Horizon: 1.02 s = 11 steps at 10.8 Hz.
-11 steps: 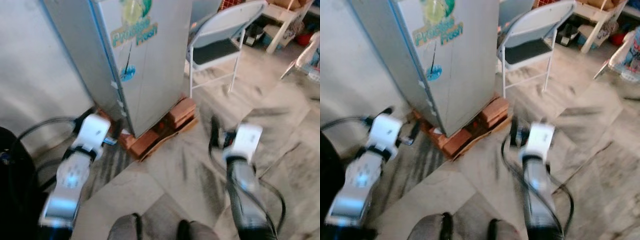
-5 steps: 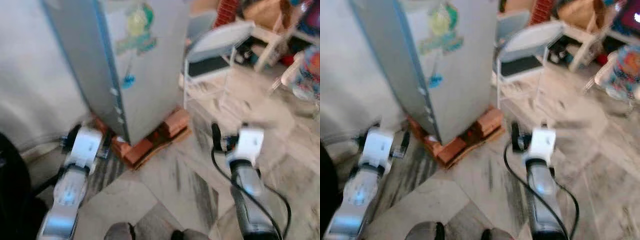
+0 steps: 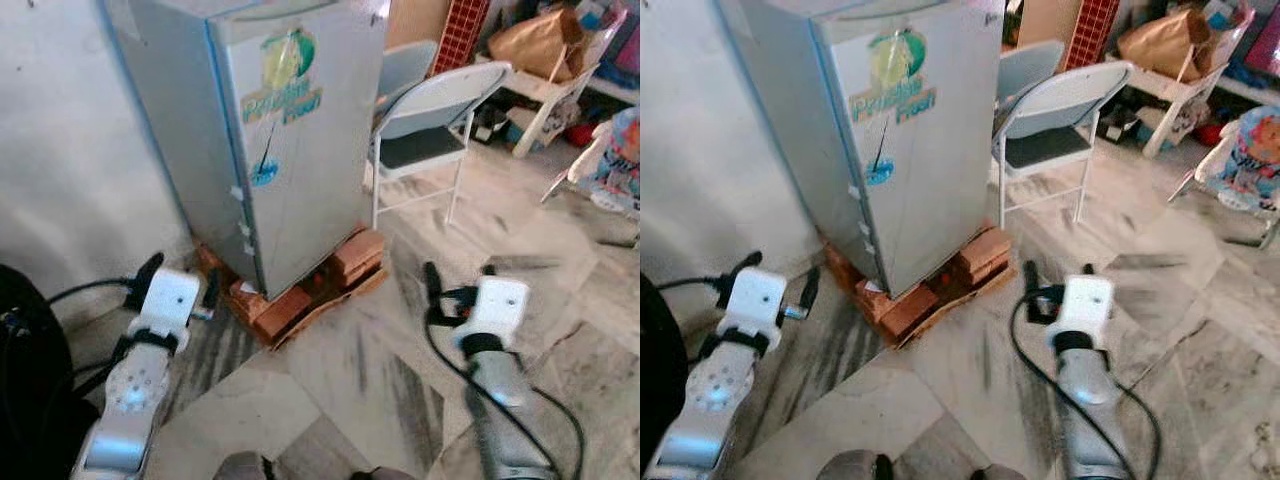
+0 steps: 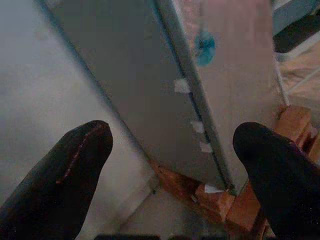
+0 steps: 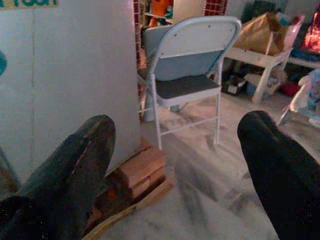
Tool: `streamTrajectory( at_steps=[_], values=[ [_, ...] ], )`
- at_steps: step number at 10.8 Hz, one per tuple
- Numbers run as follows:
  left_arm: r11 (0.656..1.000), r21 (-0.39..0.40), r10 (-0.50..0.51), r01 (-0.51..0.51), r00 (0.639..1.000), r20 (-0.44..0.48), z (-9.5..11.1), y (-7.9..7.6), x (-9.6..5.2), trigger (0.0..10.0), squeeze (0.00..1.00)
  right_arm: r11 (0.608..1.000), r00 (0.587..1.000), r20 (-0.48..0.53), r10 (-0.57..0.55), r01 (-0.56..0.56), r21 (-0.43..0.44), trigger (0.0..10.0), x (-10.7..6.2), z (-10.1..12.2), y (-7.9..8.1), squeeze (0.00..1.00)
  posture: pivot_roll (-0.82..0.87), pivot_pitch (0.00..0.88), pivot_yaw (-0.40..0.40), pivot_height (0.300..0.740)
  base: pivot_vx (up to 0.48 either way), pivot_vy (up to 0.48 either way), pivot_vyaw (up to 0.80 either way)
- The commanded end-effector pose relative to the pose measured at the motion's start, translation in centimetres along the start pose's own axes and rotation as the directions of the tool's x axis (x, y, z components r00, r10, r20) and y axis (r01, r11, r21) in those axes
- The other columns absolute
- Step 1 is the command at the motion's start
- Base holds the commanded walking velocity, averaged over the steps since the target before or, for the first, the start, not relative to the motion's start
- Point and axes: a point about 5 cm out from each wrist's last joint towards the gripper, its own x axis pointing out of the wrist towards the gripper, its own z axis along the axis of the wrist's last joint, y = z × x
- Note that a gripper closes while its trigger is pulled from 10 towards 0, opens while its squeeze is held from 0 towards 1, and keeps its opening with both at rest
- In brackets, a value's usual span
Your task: Restocking fridge
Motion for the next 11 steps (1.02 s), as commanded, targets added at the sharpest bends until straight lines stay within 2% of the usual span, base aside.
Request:
streamTrajectory(
  at_steps=[1,2,4,7,8,10,11],
  values=[
    [0.999,-0.02,0.042,-0.042,0.999,-0.012,-0.1,0.4,-0.5,10.0,0.0,1.0,1.0,0.011,0.01,-0.009,-0.013,10.0,-0.2,0.5,-0.5,0.0,0.12,0.0,-0.034,0.74,0.0,0.0,0.0],
    [0.997,-0.044,0.054,-0.057,0.997,-0.055,-0.9,0.0,-2.1,10.0,0.0,0.999,1.0,-0.012,0.023,-0.023,-0.029,10.0,-0.7,0.0,-0.9,0.0,0.13,0.015,-0.044,0.74,0.0,0.0,0.0],
    [0.997,-0.054,0.056,-0.061,0.993,-0.102,-1.7,0.0,-3.4,10.0,0.0,0.999,0.999,-0.029,0.028,-0.029,-0.026,10.0,-0.9,-0.5,-0.5,0.0,0.14,0.043,-0.043,0.74,0.0,0.0,0.0],
    [0.996,-0.03,0.081,-0.083,0.994,-0.076,-1.2,1.7,-2.0,10.0,0.0,0.997,0.997,-0.031,0.071,-0.072,-0.018,10.0,-0.6,-0.3,0.6,0.0,0.14,0.051,-0.05,0.74,0.0,0.0,0.0],
    [0.996,-0.029,0.086,-0.088,0.994,-0.062,-0.8,1.9,-1.3,10.0,0.0,0.997,0.997,-0.02,0.078,-0.079,-0.017,10.0,-0.3,-0.1,0.8,0.0,0.14,0.049,-0.049,0.74,0.0,0.0,-0.67],
    [0.997,-0.034,0.073,-0.074,0.997,-0.04,-0.3,1.7,-0.8,10.0,0.0,0.996,0.996,-0.015,0.084,-0.085,-0.016,10.0,-0.2,0.1,1.1,0.0,0.14,0.053,-0.049,0.74,0.313,0.0,-0.53],
    [0.997,-0.035,0.07,-0.072,0.997,-0.038,-0.2,1.5,-0.8,10.0,0.0,0.996,0.996,-0.013,0.088,-0.089,-0.017,10.0,-0.1,0.1,1.2,0.0,0.14,0.056,-0.049,0.74,0.326,0.0,0.0]
  ],
)
